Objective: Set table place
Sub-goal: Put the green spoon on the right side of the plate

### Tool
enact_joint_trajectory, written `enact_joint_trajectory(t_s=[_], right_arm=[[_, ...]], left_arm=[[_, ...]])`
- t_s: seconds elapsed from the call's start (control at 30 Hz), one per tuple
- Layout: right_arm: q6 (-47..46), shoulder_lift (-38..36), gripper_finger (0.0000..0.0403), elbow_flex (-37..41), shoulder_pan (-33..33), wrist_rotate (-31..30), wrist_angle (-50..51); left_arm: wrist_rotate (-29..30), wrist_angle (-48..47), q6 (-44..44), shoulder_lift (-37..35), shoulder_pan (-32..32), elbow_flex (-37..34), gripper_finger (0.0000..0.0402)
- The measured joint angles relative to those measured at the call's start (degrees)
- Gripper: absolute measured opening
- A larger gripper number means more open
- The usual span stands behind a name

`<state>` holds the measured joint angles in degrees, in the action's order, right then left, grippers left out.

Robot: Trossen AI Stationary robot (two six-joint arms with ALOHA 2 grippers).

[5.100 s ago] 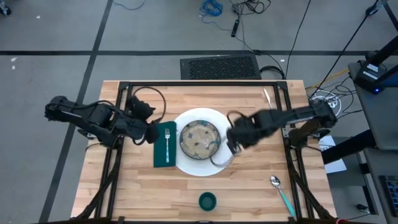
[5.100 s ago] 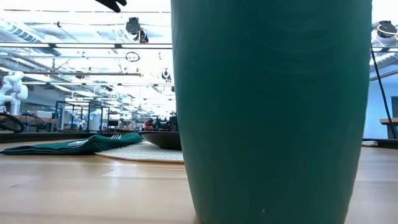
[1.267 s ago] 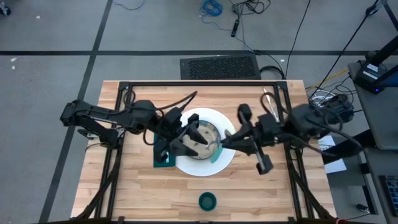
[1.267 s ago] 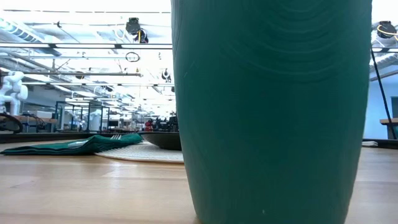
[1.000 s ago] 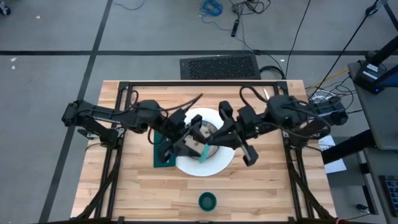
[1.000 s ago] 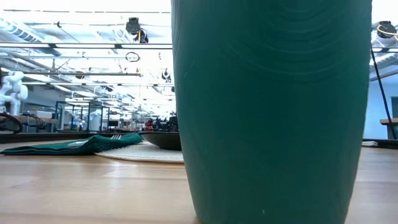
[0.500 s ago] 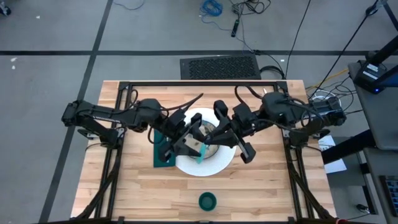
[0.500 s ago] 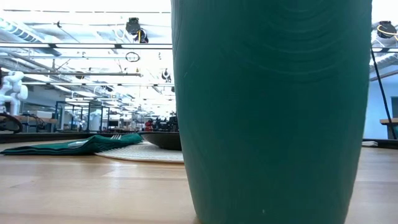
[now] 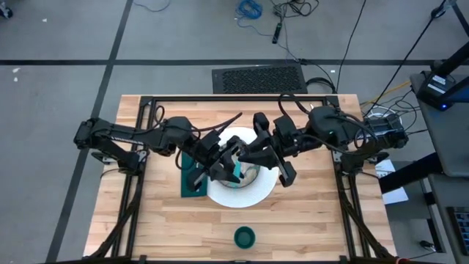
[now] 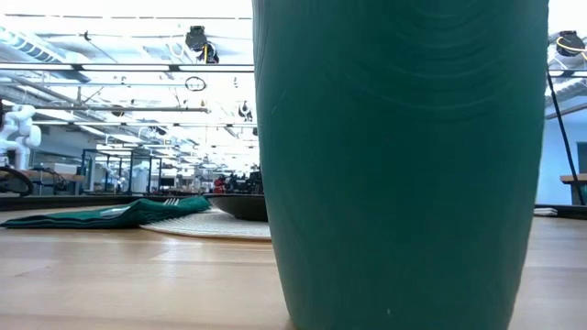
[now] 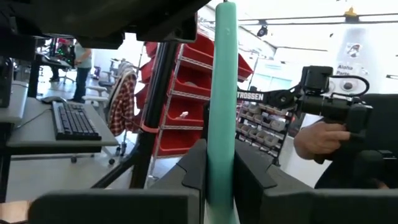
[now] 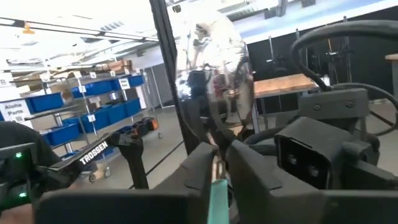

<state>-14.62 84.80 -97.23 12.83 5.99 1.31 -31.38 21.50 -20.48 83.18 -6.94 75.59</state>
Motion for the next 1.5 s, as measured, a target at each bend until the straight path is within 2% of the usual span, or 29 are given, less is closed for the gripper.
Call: enact_joint_trajectory(t_s=[0.1, 0.23, 0.43, 0.53, 0.73, 0.8, 0.9, 1.27, 1.4, 1.5], right_arm=[[-1.5, 0.0, 0.0075, 0.0, 0.0, -0.2, 0.2], [-5.0, -1.2, 0.014, 0.0, 0.0, -2.2, 2.4], [-1.1, -7.2, 0.02, 0.0, 3.2, -16.4, 13.6], [0.3, -9.5, 0.0209, 0.0, 6.0, -23.5, 17.4], [1.2, -9.8, 0.0202, 0.0, 12.0, -42.7, 23.4], [0.3, -8.4, 0.02, 0.0, 13.0, -46.9, 24.4], [-1.4, -6.1, 0.0199, 0.0, 13.3, -47.9, 24.7], [-3.7, -2.4, 0.0199, 0.1, 12.0, -48.3, 26.9], [-4.2, -2.4, 0.0199, 0.1, 11.1, -47.7, 26.7], [-4.5, -2.4, 0.0199, 0.0, 9.8, -43.5, 25.7]], left_arm=[[0.4, -0.1, -0.1, 0.0, 0.0, 0.0, 0.0029], [3.9, -1.3, 0.3, 0.0, 0.0, 0.0, 0.0029], [8.8, -1.5, 2.2, 0.0, 0.0, 0.0, 0.0029], [14.6, -1.7, 3.6, 0.0, -0.1, 0.0, 0.0029], [34.2, -6.6, 5.9, 0.0, -0.8, 0.0, 0.0029], [38.5, -8.7, 5.9, 0.0, -1.1, 0.0, 0.0029], [40.6, -9.5, 6.3, 0.0, -1.5, 0.0, 0.0029], [40.6, -9.4, 9.3, 0.0, -2.6, 0.0, 0.0029], [38.1, -9.0, 9.3, 0.0, -3.0, 0.0, 0.003], [36.0, -8.4, 9.3, 0.0, -3.3, 0.0, 0.003]])
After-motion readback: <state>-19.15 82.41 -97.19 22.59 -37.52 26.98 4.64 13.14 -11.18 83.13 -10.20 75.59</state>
